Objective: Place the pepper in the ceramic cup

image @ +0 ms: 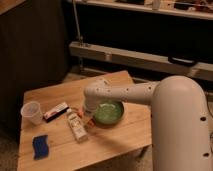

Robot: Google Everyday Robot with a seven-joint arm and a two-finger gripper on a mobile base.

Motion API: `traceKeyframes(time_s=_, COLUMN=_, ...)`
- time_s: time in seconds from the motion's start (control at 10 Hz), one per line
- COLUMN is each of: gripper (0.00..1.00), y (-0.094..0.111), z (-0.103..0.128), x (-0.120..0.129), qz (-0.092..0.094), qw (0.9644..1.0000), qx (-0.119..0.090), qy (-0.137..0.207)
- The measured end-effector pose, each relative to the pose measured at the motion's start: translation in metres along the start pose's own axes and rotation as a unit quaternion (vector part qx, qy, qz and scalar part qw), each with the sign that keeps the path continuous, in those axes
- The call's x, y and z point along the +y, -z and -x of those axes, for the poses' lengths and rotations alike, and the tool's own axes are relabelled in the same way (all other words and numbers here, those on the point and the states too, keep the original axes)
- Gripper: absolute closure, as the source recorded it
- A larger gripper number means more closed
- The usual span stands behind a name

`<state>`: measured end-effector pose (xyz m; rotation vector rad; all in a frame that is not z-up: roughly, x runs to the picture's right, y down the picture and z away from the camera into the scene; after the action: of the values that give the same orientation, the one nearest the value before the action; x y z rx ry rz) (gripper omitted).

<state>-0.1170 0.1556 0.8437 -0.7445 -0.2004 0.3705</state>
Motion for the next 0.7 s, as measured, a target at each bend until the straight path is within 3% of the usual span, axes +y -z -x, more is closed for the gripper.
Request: traceKeyframes(time_s=0.7, gripper=0.57, y=-0.001, z=0.006, x=-0.016, qz=-0.016, qw=0.9997, qx=0.013, qy=-0.016)
